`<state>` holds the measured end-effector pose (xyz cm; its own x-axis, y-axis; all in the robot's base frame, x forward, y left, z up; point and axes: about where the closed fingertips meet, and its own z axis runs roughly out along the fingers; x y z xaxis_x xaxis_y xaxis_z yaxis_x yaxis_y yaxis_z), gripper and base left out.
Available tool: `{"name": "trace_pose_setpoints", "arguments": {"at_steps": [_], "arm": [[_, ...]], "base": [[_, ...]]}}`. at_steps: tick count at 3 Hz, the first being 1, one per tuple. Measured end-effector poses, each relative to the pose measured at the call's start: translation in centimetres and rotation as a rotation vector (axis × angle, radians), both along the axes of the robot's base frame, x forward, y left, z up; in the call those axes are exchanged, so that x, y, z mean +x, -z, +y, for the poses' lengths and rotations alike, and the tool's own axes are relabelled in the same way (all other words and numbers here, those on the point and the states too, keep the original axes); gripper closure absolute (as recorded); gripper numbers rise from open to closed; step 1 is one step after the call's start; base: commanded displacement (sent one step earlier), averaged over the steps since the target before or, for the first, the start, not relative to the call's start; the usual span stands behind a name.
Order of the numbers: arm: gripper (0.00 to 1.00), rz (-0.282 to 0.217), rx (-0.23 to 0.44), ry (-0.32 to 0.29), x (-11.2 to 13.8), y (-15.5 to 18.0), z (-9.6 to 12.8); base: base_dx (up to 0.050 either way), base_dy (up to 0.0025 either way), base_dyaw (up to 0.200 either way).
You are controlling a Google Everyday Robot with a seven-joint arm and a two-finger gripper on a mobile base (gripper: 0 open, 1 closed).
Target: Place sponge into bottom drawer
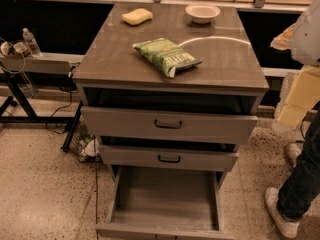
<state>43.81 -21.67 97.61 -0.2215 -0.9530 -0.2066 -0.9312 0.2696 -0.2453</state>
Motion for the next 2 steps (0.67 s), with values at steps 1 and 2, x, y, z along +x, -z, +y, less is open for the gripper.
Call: {"name": "trace_pose_setpoints", "arguments": {"at_steps": [1,2], "arm": [[0.00,0.000,0.000,0.000,0.00,0.00,0.00],[0.00,-0.019,0.011,-0.014,0.68,-0.47,0.62]], "base": [[0.000,0.00000,0.000],[0.000,0.00000,0.000]]}}
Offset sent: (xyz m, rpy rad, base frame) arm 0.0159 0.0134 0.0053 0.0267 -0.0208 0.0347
